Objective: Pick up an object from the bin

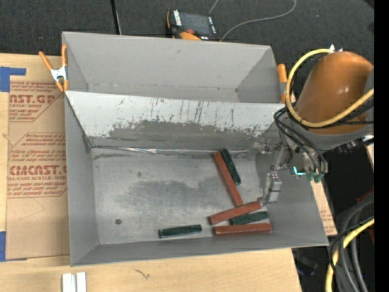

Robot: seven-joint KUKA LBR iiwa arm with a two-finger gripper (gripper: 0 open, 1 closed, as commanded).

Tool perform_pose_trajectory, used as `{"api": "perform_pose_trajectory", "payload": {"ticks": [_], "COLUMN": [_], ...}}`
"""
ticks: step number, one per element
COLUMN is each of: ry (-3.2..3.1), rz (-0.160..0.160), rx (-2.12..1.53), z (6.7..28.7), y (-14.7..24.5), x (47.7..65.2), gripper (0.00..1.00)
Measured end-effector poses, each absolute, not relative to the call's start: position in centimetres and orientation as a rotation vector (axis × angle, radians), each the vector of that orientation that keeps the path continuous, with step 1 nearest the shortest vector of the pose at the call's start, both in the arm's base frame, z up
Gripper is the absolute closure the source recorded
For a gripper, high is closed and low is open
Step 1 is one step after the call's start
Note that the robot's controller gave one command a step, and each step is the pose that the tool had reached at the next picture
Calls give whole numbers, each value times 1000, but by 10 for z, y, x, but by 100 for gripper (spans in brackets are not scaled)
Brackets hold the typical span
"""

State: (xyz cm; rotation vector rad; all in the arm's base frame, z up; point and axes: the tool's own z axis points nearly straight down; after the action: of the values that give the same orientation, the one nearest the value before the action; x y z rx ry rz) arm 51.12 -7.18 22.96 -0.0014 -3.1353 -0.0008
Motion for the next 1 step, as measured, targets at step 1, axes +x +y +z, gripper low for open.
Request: {"api": "perform_pose_trajectory", "payload": {"ticks": [1], "ry": [-3139], "rz": [2], "rx": [342], "z": [70], "y": [-60], "x": [485], "gripper": [0]}}
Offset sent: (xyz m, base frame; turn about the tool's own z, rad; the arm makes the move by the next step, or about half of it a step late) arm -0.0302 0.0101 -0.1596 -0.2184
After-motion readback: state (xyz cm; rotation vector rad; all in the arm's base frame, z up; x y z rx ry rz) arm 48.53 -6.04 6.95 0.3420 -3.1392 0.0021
